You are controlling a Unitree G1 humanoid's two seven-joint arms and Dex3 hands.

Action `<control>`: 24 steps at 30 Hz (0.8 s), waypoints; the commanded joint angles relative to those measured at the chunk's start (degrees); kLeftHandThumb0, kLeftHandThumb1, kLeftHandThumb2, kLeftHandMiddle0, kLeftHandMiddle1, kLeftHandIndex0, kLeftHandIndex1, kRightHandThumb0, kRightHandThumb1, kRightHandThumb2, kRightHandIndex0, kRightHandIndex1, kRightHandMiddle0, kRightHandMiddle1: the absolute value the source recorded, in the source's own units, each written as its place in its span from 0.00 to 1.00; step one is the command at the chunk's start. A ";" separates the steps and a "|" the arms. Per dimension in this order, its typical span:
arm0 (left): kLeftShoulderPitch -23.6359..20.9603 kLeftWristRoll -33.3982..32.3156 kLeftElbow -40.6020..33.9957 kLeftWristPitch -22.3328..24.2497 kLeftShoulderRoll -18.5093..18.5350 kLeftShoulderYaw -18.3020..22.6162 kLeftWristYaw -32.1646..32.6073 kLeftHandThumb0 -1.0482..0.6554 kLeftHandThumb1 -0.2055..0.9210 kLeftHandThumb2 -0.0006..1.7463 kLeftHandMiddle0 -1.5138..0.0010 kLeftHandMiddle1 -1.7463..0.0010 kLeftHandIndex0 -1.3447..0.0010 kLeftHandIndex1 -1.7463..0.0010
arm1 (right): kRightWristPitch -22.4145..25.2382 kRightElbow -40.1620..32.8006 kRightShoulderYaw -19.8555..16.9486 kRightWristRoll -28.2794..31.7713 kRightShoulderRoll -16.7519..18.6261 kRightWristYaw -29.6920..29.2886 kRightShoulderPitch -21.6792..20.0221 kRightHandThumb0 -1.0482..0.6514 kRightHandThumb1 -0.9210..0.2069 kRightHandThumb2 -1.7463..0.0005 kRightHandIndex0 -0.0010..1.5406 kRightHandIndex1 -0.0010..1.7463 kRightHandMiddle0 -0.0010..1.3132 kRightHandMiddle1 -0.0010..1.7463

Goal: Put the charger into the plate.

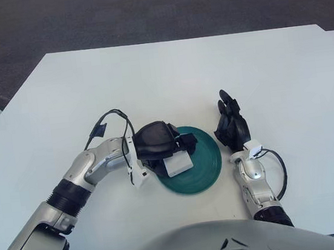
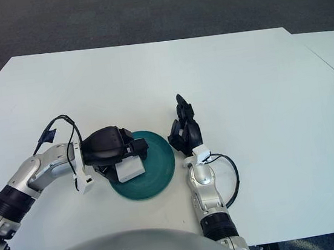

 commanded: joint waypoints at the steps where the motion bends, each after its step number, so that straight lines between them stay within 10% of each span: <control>1: -2.33 2.38 1.69 -0.93 -0.55 -1.22 0.08 0.33 0.41 0.79 0.31 0.00 0.51 0.00 | 4.54 5.75 -0.56 2.17 2.37 -0.21 7.28 0.02 0.00 0.47 0.03 0.00 0.00 0.14; 24: -7.31 13.35 4.52 -4.82 -0.79 -4.59 3.92 0.31 0.34 0.85 0.31 0.00 0.47 0.00 | 4.28 11.58 -3.24 6.70 1.22 5.56 3.18 0.01 0.00 0.47 0.03 0.00 0.00 0.08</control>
